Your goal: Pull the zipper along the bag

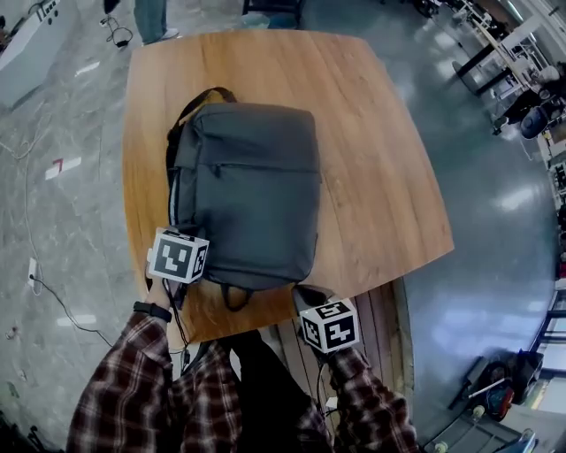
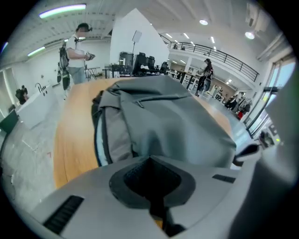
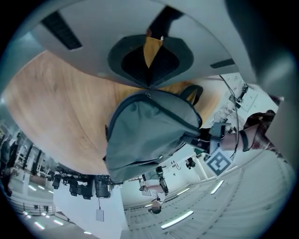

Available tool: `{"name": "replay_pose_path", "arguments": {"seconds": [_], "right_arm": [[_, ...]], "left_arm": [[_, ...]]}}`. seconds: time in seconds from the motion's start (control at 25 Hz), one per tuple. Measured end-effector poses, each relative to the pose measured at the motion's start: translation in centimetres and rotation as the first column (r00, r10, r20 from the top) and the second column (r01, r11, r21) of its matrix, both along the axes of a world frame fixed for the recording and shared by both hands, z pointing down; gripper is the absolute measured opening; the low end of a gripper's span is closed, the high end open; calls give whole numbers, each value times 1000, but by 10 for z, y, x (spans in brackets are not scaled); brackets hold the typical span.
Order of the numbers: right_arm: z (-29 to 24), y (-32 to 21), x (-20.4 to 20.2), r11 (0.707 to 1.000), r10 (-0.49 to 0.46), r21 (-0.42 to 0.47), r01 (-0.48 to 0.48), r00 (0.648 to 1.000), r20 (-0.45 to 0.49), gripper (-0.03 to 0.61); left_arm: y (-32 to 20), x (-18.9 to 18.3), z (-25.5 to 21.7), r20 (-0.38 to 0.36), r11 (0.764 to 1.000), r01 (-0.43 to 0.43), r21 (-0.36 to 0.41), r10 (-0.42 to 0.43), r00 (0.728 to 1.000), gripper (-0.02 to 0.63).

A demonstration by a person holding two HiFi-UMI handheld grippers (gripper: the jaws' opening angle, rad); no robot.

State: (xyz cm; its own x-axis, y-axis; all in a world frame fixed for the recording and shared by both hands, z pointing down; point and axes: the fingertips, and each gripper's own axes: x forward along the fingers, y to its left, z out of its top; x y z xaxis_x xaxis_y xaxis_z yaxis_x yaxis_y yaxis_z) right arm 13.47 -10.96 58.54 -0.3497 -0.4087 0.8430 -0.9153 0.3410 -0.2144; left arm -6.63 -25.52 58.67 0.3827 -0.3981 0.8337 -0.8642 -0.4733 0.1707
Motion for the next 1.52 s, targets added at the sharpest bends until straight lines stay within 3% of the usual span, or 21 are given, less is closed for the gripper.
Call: {"name": "replay_pose_path", "arguments": {"seconds": [0.16, 0.24, 0.28, 0.36, 0.44, 0.56, 0.64, 0.88, 1.08, 1.2, 1.4, 1.52], "right_arm": [[3, 15, -38, 1000, -6, -5, 6, 997, 82, 9], [3, 13, -58, 1000, -28, 1, 28, 994, 110, 9], [2, 11, -68, 999, -43, 3, 43, 991, 124, 9], [-1, 6, -90, 997, -75, 10, 74, 985, 153, 9], [-4, -2, -114, 994, -109, 23, 107, 979, 172, 9], [-7, -8, -144, 989, -149, 40, 144, 973, 175, 9], [-5, -6, -150, 987, -159, 36, 155, 974, 164, 9], [4, 2, -122, 980, -197, 29, 195, 976, 98, 9], [-1, -14, -84, 963, -259, 70, 259, 966, -10, 10], [2, -36, -61, 967, -239, 80, 243, 969, -53, 11], [6, -61, -35, 974, -212, 63, 218, 973, -90, 11], [6, -59, -38, 979, -191, 60, 194, 980, -61, 11]], "left_arm": [[-19, -18, -25, 87, 989, 75, 124, -86, 992, 8], [-20, -22, -49, 53, 980, 104, 169, -114, 992, 9], [-16, -15, -62, -9, 979, 114, 170, -115, 993, 9], [1, 14, -81, -173, 986, 115, 118, -94, 980, 9], [22, 46, -79, -266, 997, 73, 22, -64, 962, 9], [48, 60, -42, -217, 996, 17, -89, -36, 976, 9], [56, 54, -19, -169, 996, 0, -86, -14, 985, 9], [57, 53, 5, -62, 998, -62, 5, 62, 996, 8], [57, 55, 4, -109, 997, -71, -14, 69, 992, 8], [59, 57, 5, -112, 996, -88, -12, 86, 990, 8], [62, 63, 5, -134, 996, -91, -20, 87, 987, 8], [63, 62, 5, -134, 996, -91, -13, 88, 987, 8]]}}
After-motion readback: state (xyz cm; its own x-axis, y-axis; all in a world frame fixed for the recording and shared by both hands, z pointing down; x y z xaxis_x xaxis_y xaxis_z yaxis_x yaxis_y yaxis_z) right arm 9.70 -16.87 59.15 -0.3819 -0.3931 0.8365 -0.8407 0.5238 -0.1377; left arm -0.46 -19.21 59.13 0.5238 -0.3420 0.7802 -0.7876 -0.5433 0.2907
